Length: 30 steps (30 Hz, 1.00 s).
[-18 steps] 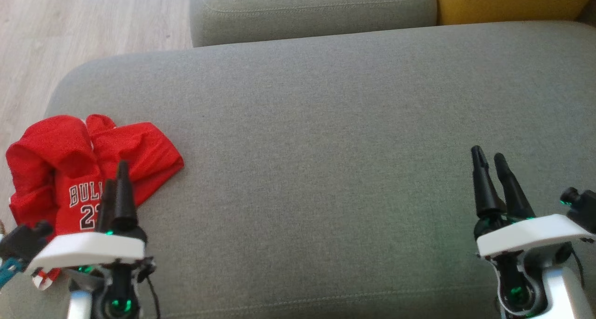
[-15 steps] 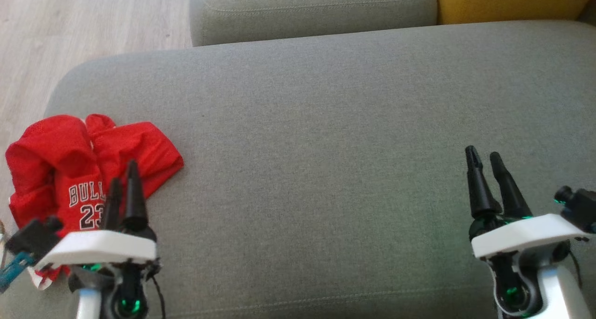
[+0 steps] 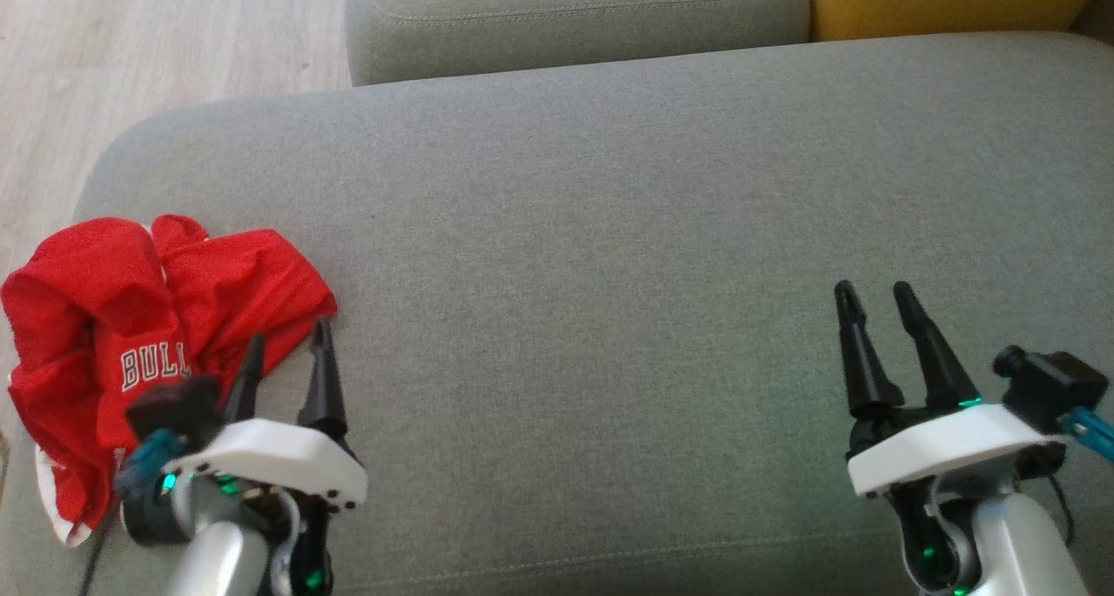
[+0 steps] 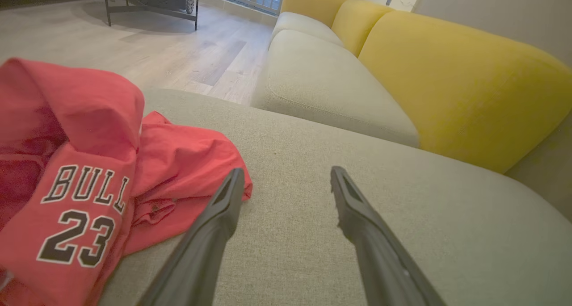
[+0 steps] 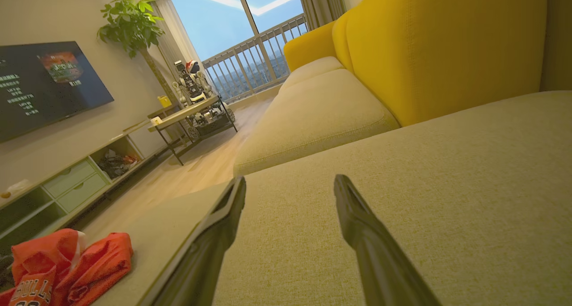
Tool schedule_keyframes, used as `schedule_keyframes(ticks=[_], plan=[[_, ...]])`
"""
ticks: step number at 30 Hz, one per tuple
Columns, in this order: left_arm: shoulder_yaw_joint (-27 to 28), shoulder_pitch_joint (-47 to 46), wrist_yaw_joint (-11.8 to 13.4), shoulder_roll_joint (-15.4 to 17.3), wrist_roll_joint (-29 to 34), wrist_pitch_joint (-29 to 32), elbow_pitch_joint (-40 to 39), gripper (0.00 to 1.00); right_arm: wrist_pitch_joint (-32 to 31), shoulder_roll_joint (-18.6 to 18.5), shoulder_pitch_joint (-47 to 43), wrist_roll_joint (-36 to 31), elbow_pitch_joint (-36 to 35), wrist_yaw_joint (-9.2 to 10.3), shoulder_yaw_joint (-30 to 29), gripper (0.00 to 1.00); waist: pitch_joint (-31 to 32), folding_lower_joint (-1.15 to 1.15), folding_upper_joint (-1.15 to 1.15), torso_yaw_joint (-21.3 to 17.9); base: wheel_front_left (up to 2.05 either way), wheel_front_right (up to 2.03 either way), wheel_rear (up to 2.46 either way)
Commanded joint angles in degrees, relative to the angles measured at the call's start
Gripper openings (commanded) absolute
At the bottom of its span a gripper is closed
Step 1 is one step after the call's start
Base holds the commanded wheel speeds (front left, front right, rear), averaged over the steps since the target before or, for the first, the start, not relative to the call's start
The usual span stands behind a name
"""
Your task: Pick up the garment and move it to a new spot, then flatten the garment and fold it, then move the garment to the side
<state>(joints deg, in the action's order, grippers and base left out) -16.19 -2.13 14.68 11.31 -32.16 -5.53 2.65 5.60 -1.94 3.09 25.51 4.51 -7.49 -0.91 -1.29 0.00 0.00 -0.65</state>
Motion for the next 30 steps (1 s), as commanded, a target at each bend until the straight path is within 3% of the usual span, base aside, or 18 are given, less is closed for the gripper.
schedule_keyframes(ticks=[1, 4, 11, 30], plan=[[-0.62, -3.84, 1.71, 2.02, 2.3, -0.86, -1.55, 1.0, 0.85, -0.54, 2.62, -2.43, -1.64, -0.01, 1.41, 1.0, 0.04, 0.0, 0.0, -0.06, 0.0, 0.0, 0.0], [-4.61, -5.11, 5.16, 3.74, 4.36, -1.54, -0.81, 1.0, 1.53, -0.57, 2.95, -4.73, -1.86, 0.0, 1.57, 1.0, -0.02, 0.0, 0.0, -0.12, 0.0, 0.0, 0.0], [-10.26, -7.23, 10.32, 6.19, 7.94, -2.73, -0.15, 1.0, 2.71, -0.63, 3.06, -7.87, -2.47, 0.0, 1.67, 1.0, -0.1, 0.0, 0.0, -0.21, 0.0, 0.0, 0.0], [-21.49, -11.11, 18.66, 10.58, 17.25, -5.79, -0.17, 1.0, 5.75, -0.77, 3.94, -19.07, -2.18, 0.0, 3.01, 1.0, -0.26, 0.0, 0.0, -0.33, 0.0, 0.0, 0.0]])
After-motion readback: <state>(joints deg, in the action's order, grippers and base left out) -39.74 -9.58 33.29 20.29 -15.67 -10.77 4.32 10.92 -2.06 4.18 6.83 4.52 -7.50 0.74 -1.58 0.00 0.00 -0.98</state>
